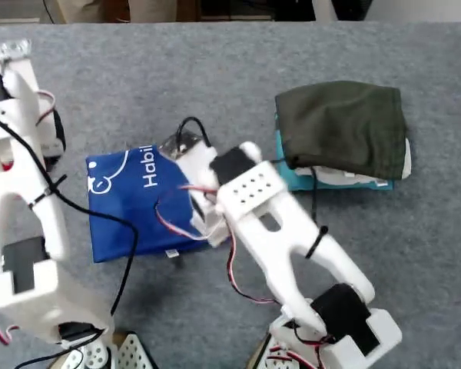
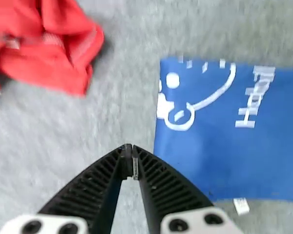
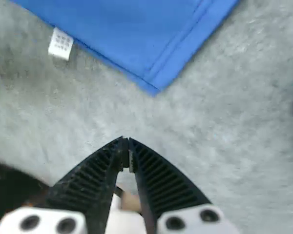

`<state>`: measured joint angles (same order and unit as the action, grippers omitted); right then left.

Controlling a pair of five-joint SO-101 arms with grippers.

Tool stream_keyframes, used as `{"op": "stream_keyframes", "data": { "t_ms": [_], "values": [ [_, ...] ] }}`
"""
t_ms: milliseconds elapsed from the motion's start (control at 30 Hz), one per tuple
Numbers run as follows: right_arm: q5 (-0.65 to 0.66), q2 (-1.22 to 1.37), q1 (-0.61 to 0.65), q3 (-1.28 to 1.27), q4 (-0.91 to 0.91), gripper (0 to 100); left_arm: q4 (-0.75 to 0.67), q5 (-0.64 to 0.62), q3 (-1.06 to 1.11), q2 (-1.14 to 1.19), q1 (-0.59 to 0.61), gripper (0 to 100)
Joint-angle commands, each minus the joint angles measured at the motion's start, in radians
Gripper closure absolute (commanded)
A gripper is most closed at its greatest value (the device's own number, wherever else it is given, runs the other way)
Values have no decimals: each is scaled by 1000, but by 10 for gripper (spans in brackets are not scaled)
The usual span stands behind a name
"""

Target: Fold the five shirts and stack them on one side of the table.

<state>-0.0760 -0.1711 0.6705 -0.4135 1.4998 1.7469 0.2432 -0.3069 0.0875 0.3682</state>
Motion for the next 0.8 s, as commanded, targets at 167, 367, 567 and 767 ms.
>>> {"op": "stream_keyframes", "data": {
  "t_ms": [167,367,567,767],
  "values": [
    [-399,124,28,-24,-276,724,-110,9,301,-214,66,981],
    [-572,337,35,120,-296,512,-216,11,448,-340,150,981],
    [-578,553,36,332,-393,511,-247,11,532,-418,161,981],
    [-575,762,38,464,-385,533,-245,44,543,-438,172,981]
  ]
}}
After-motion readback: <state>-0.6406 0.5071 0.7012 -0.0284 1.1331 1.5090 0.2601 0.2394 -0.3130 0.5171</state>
